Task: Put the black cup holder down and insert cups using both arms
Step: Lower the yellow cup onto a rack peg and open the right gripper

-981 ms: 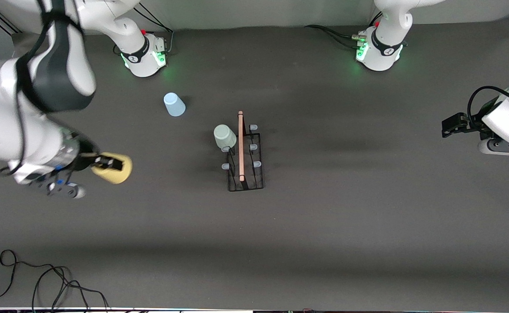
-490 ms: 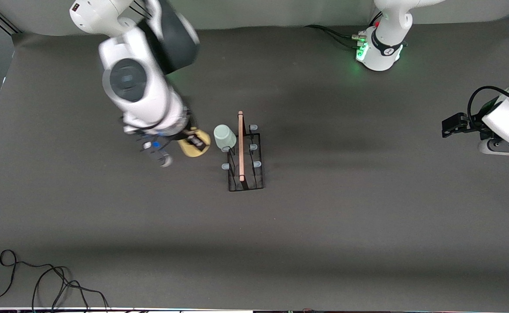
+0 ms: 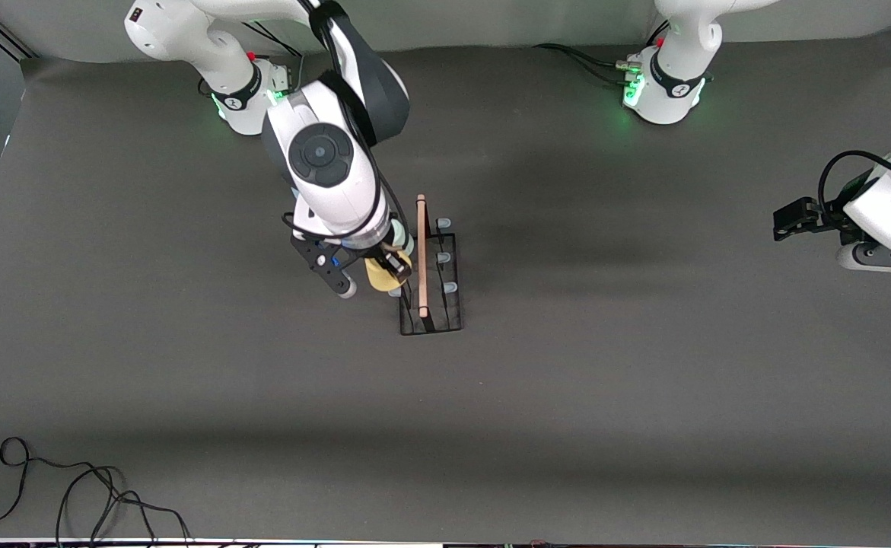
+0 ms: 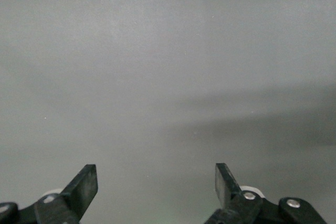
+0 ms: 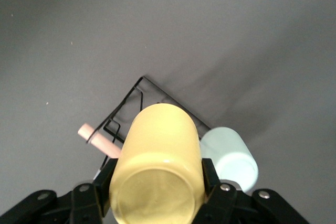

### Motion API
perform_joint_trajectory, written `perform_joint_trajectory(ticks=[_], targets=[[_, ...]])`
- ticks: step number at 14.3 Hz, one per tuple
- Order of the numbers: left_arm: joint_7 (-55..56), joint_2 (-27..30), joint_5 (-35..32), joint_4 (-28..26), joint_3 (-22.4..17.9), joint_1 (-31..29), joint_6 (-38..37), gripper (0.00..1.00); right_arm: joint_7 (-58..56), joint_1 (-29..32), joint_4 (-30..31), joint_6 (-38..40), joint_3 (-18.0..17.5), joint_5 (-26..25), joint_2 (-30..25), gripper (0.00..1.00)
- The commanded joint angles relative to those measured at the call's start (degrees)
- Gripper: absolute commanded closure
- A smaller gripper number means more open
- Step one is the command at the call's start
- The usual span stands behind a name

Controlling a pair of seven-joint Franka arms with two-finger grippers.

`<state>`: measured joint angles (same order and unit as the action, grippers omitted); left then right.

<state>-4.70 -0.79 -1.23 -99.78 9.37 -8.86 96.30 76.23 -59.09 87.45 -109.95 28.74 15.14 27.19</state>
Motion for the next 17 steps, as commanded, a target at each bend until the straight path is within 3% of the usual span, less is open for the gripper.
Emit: perform_joint_trajectory(ticks=[1,10,11,12,14,17], targets=[[-0.14,0.00,-0.18,0.73,-0.14,0.25,-0.94,0.00,0.06,-0.41,2.89,-4.73,0.53,0.85,0.58,0.95],[-0.14,0.00,-0.18,0.73,-0.06,0.16,-0.94,0.00,0.67,-1.82,5.97,-15.63,0.26,4.89,7.09,0.94],[-0.14,0.00,-0.18,0.73,-0.14,0.24,-0.94,0.00,0.67,-1.73,5.98,-15.99,0.26,5.68,7.70,0.64],[-0.14,0.00,-0.18,0.73,-0.14,0.16,-0.85,0.00,0.24,-1.47,5.89,-15.99,0.26,6.21,7.71,0.01],[-0.14,0.00,-0.18,0.73,-0.14,0.16,-0.94,0.00,-0.47,-0.77,5.45,-15.29,0.44,6.21,6.66,0.00],[-0.14,0.00,-0.18,0.73,-0.14,0.16,-0.94,0.00,-0.38,-0.77,0.99,-6.63,1.75,5.25,4.11,0.00]])
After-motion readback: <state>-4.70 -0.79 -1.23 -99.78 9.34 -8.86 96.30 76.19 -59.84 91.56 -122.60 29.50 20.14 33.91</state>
